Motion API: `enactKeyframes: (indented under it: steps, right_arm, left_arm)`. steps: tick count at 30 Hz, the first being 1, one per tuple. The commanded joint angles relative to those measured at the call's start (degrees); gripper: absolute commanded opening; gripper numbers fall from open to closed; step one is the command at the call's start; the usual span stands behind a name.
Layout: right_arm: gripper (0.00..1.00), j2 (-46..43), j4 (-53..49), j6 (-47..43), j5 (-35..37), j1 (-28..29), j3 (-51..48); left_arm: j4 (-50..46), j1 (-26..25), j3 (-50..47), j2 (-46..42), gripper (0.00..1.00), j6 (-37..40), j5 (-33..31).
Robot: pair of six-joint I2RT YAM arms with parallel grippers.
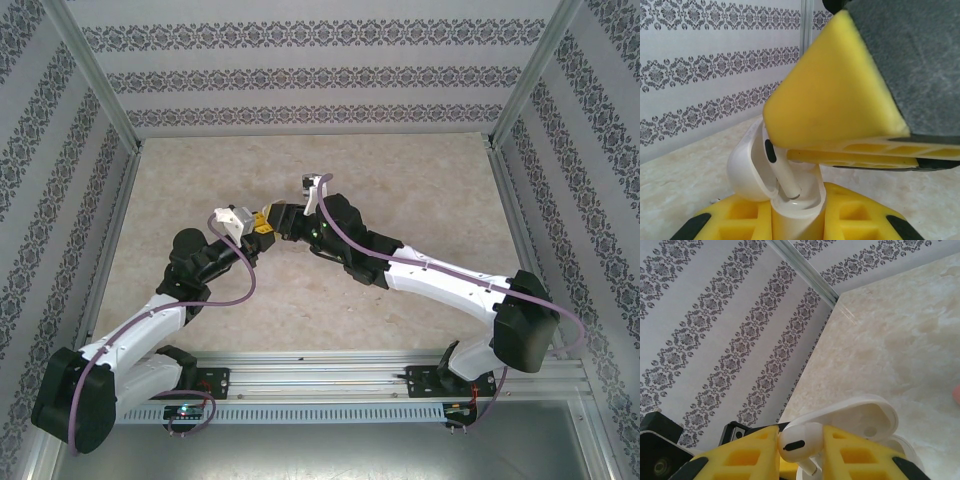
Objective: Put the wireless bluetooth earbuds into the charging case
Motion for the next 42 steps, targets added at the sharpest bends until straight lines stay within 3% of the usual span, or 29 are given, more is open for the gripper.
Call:
enactKeyframes:
  steps: [1, 22, 42]
  right_arm:
    - [0.24, 0.9, -1.23, 1.47, -2.77, 0.71, -1.84]
    - [0.28, 1.99, -12.99, 1.7, -0.86, 1.59, 0.36]
    - [0.35, 2.6, -16.1, 2.84, 0.39, 1.59, 1.23]
  left_arm:
    - [4.5, -0.65, 2.4, -0.26, 0.0, -1.25, -1.26]
    - [6.08, -0.67, 2.85, 0.0, 0.0, -1.1, -3.26]
    - [5.65, -0.71, 2.43, -0.87, 0.0, -0.92, -3.36]
